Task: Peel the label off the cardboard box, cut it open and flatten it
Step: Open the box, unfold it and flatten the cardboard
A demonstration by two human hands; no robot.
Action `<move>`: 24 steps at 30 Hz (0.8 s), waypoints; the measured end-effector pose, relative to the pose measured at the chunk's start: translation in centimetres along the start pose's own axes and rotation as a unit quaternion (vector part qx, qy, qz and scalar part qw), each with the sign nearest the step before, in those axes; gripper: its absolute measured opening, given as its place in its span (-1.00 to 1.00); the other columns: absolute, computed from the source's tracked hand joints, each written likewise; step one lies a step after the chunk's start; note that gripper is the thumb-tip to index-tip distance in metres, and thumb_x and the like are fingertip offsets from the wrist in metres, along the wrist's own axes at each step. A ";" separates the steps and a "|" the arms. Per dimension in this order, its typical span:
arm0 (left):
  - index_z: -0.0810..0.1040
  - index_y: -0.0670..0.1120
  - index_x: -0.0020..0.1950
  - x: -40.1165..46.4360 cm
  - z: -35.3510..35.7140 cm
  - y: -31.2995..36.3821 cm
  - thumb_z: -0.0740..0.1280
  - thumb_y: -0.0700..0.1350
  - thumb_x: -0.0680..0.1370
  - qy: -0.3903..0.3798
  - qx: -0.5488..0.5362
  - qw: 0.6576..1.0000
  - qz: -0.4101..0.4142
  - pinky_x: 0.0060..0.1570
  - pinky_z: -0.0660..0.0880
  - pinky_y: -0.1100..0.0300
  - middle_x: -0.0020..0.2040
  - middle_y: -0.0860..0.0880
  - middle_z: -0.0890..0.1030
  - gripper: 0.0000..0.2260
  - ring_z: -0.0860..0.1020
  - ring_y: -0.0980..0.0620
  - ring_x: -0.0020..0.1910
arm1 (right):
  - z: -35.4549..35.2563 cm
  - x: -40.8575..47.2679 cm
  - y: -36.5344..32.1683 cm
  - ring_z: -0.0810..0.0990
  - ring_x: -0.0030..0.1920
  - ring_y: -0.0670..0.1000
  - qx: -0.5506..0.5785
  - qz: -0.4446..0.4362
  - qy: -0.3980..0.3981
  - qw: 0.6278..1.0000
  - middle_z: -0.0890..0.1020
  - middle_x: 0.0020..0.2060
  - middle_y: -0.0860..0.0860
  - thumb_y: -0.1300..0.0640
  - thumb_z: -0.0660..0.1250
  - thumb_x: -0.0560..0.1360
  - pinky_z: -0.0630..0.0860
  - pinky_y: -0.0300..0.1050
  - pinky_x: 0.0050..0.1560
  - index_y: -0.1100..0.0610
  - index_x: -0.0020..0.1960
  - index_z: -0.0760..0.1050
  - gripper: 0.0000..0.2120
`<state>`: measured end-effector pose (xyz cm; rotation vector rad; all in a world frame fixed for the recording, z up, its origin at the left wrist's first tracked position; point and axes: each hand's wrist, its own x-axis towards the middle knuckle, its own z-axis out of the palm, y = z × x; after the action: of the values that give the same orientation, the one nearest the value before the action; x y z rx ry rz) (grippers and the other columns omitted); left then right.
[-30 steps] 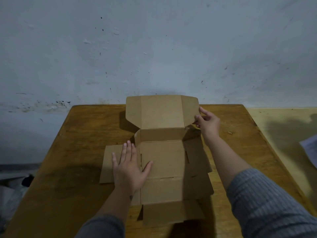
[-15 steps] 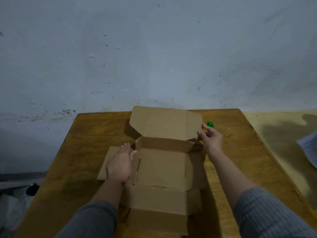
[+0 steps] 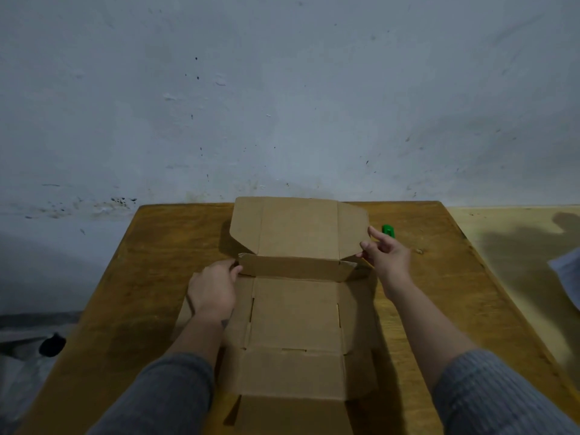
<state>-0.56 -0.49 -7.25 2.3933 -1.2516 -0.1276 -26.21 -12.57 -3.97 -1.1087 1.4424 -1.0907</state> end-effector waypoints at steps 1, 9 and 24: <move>0.55 -0.02 0.26 0.0 -0.1 0.0 0.23 0.00 0.60 -0.005 -0.024 1.000 -0.006 0.00 0.49 0.09 0.10 -0.04 0.65 -0.73 0.59 -0.01 0.03 | 0.1 -0.1 -0.1 0.61 -0.21 -0.02 0.007 -0.006 -0.001 1.000 0.60 -0.19 -0.06 0.31 0.32 0.49 0.58 -0.13 -0.02 0.14 0.33 0.43 -0.58; 0.31 0.04 0.46 2.1 -2.2 1.7 0.30 0.10 0.53 -0.019 -0.243 0.970 -0.006 0.19 0.50 -0.03 0.32 -0.01 0.52 -0.48 0.48 0.00 0.29 | 0.5 -0.5 -0.3 0.63 -0.05 0.04 0.022 -0.030 -0.008 0.999 0.63 -0.18 -0.02 0.30 0.34 0.48 0.58 -0.05 0.06 0.08 0.33 0.44 -0.57; 0.33 0.01 0.46 3.8 -4.7 3.8 0.34 -0.28 0.53 0.034 -0.352 0.935 -0.037 0.19 0.45 0.12 0.33 -0.12 0.50 -0.48 0.45 0.03 0.28 | 0.6 -3.9 1.3 0.08 0.52 0.13 -0.355 -0.087 -0.057 0.929 0.11 0.53 0.02 -0.08 0.41 0.41 0.15 0.21 0.46 0.00 0.54 -0.10 -0.09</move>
<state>0.11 -3.85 -0.96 1.7968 -0.8804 -0.4334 -25.33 -8.61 -4.62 -1.8034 1.7181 -0.5945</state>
